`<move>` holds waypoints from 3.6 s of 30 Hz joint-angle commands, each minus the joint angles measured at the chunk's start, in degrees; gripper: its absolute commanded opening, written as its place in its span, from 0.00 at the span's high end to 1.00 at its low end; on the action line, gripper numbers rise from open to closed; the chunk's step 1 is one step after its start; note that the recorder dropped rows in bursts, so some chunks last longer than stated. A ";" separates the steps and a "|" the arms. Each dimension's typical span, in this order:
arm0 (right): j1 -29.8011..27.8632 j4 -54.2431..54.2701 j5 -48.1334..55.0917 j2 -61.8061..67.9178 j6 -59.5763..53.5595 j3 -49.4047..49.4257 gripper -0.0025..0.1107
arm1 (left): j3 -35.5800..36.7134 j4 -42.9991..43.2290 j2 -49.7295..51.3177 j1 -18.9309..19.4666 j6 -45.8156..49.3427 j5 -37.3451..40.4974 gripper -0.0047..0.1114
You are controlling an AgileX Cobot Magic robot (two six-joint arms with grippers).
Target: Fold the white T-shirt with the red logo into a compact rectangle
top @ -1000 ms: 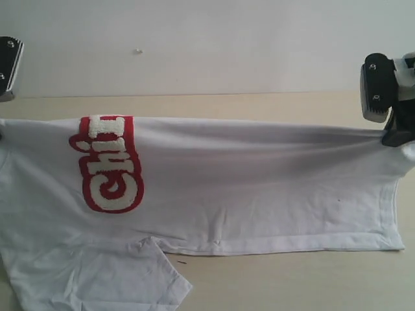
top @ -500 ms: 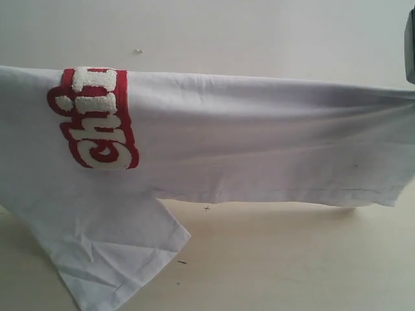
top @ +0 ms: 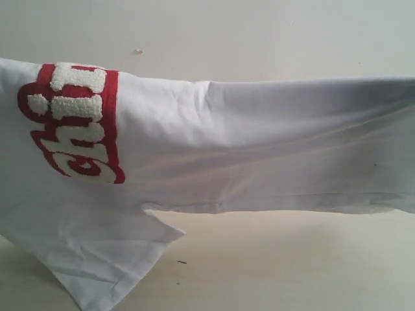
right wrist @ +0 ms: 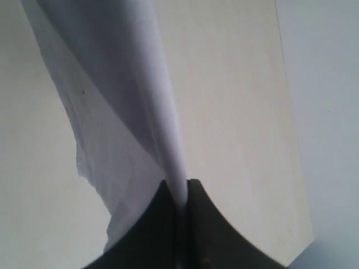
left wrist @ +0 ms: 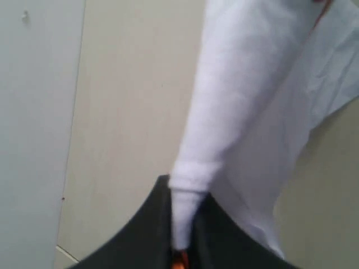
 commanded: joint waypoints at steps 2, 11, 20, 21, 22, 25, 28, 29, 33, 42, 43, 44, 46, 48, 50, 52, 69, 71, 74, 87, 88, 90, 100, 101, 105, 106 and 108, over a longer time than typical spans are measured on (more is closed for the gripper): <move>-0.25 1.29 3.50 -5.68 1.84 -0.52 0.98 | -0.59 -3.26 -4.61 0.18 -4.63 -0.38 0.95; -0.25 9.86 10.25 -14.42 3.51 -0.52 0.98 | 0.40 -4.85 -15.04 -2.09 -15.39 -0.38 0.96; 4.45 12.29 10.25 -19.44 9.20 -0.29 0.98 | 7.55 -1.87 -24.60 -12.74 -27.74 -0.38 0.96; 5.09 11.77 10.25 -19.43 9.19 -0.29 0.98 | 7.55 -0.61 -25.15 -13.89 -28.88 -0.38 0.96; 5.49 11.07 10.25 -19.43 9.83 -0.29 0.98 | 7.55 0.35 -25.26 -14.87 -30.08 -0.38 0.96; 6.11 9.19 10.25 -17.83 10.72 0.08 0.98 | 7.55 3.08 -23.99 -16.48 -30.62 -0.38 0.96; 6.11 8.06 10.25 -14.81 11.80 1.11 0.98 | 7.55 3.90 -19.54 -16.44 -30.62 -0.38 0.96; 6.11 7.92 10.25 -13.52 11.80 1.46 0.98 | 7.55 4.41 -18.03 -16.44 -30.50 -0.38 0.96; 6.11 5.64 10.25 -7.84 11.80 3.89 0.98 | 7.55 10.49 -9.16 -16.44 -30.35 -0.38 0.96; 6.11 -2.69 -3.86 8.03 17.56 7.57 0.98 | 7.69 19.01 10.95 -11.02 -32.07 -5.14 0.96; 6.11 -2.69 -6.02 10.30 17.93 7.57 0.98 | 7.91 18.15 13.12 -9.87 -32.07 -7.69 0.96; 6.11 -2.69 -8.26 12.58 18.05 7.57 0.98 | 8.01 17.73 15.27 -8.92 -32.07 -10.13 0.96; 6.11 -2.69 -12.44 16.53 18.92 7.57 0.98 | 8.06 17.64 19.24 -7.38 -31.93 -13.14 0.96; 6.11 -2.82 -16.93 20.28 19.45 7.57 0.98 | 8.06 17.64 23.35 -6.15 -31.93 -16.60 0.96; 6.11 -2.96 -21.73 24.23 20.45 7.57 0.98 | 8.06 17.64 27.02 -5.32 -32.08 -20.97 0.96; 6.11 -3.55 -26.30 27.79 22.49 7.57 0.98 | 8.06 17.80 30.24 -4.72 -32.08 -24.99 0.96; 6.01 -4.05 -50.94 37.96 29.86 7.57 0.59 | 8.06 19.24 42.92 1.37 -47.10 -46.74 0.22; 6.01 -4.05 -51.43 37.96 30.31 7.57 0.50 | 8.06 19.06 43.32 2.53 -47.26 -45.85 0.05; 6.01 -4.05 -50.76 37.85 30.31 7.57 0.41 | 8.06 19.18 43.34 4.83 -47.14 -45.07 0.06; 6.13 2.71 -31.97 37.24 30.15 7.45 0.98 | 8.06 -8.58 32.41 9.76 -57.12 -42.15 0.07; 6.13 4.39 -31.04 37.03 29.14 7.45 0.98 | 8.06 -13.12 31.51 9.76 -53.59 -40.18 0.11; 6.13 8.23 -29.38 36.51 25.98 7.45 0.98 | 8.06 -19.51 30.23 9.76 -50.92 -36.27 0.27; 6.13 15.36 -22.59 35.84 23.75 7.45 0.98 | 11.49 -24.41 30.52 8.01 -49.16 -26.99 0.95; 6.13 15.47 -22.59 35.84 23.75 7.45 0.98 | 12.00 -24.41 31.16 7.54 -48.21 -26.61 0.95; 6.13 15.87 -22.10 35.84 23.75 7.45 0.98 | 13.80 -24.41 34.71 5.11 -46.19 -26.47 0.95; 6.13 15.87 -21.97 35.84 23.75 7.45 0.98 | 13.91 -24.41 35.90 4.47 -45.51 -26.20 0.95; 6.13 15.87 -21.97 35.84 23.75 7.45 0.98 | 14.05 -24.41 38.12 3.44 -45.35 -26.14 0.95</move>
